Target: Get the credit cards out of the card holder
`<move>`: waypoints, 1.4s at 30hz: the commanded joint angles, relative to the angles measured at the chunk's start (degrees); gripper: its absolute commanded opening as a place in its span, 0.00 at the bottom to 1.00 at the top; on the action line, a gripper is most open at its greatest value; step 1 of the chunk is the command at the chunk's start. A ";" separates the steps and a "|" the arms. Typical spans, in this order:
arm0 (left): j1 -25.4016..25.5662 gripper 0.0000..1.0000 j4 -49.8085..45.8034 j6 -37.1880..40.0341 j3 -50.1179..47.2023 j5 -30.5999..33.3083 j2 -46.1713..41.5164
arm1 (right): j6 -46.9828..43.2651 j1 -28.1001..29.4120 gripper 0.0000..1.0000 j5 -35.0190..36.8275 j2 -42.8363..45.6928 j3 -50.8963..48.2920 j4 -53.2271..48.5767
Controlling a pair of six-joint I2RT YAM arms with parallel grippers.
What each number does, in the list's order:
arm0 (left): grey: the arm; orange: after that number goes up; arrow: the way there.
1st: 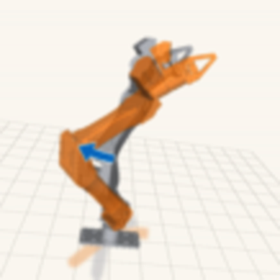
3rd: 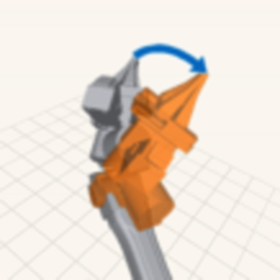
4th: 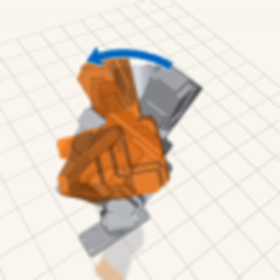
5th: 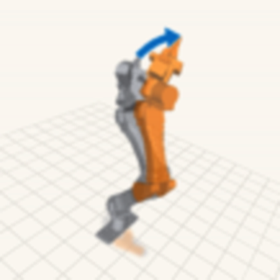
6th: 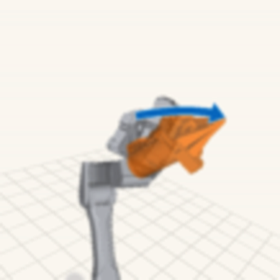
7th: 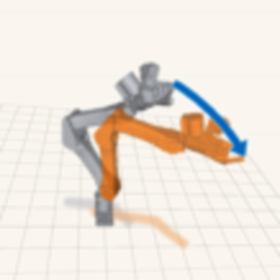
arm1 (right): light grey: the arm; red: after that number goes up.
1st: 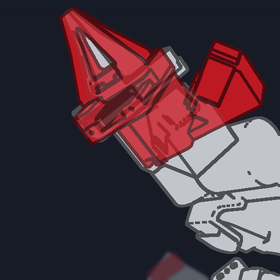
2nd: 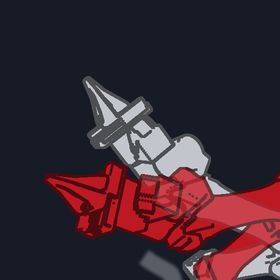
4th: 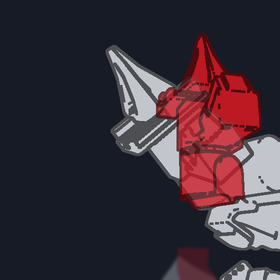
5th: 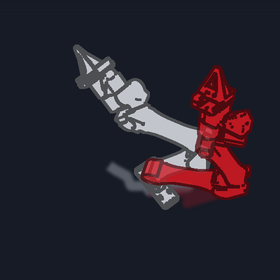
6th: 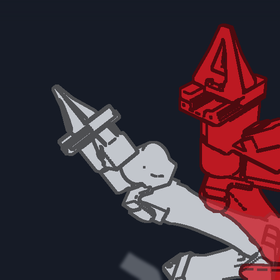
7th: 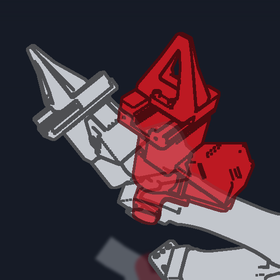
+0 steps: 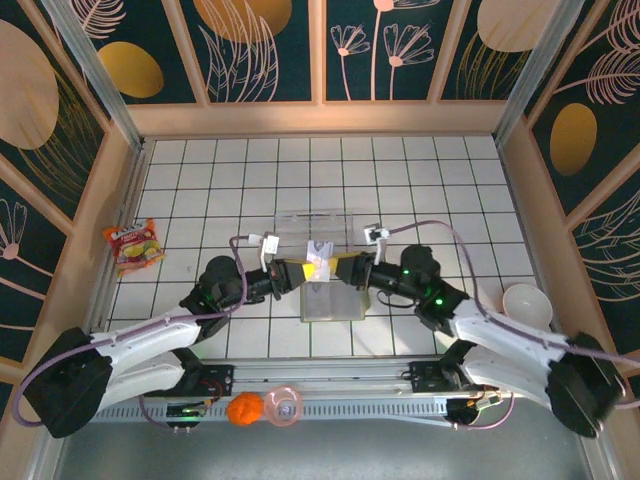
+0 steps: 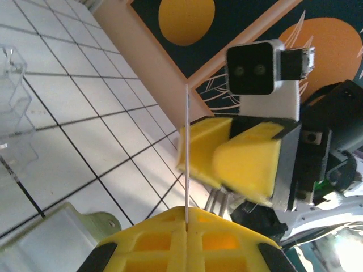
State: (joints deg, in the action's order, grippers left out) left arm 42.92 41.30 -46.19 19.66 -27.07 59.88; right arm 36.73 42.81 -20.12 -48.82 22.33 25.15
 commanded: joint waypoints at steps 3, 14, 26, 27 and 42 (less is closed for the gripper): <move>1.22 0.00 -16.38 13.26 9.24 2.72 1.24 | -3.60 -6.38 0.32 5.83 12.01 0.59 -15.99; 2.35 0.00 -46.87 62.13 35.63 12.16 18.47 | -2.80 -15.62 0.31 2.28 19.96 -0.74 -22.19; 1.39 0.00 -73.69 85.64 61.71 16.77 38.73 | -2.52 -23.82 0.31 -4.68 20.56 -3.17 -24.52; 1.15 0.00 -73.69 86.53 61.89 17.52 40.43 | -2.52 -24.49 0.31 -5.18 20.17 -3.17 -24.70; -1.79 0.00 -73.80 88.58 65.19 18.02 47.87 | -2.82 -28.74 0.31 -7.10 15.17 -3.10 -23.56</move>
State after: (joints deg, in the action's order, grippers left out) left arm 41.15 -30.24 40.12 83.40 -9.93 105.41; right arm 34.81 14.90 -25.89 -33.61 19.53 0.56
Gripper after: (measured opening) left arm 0.052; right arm 0.308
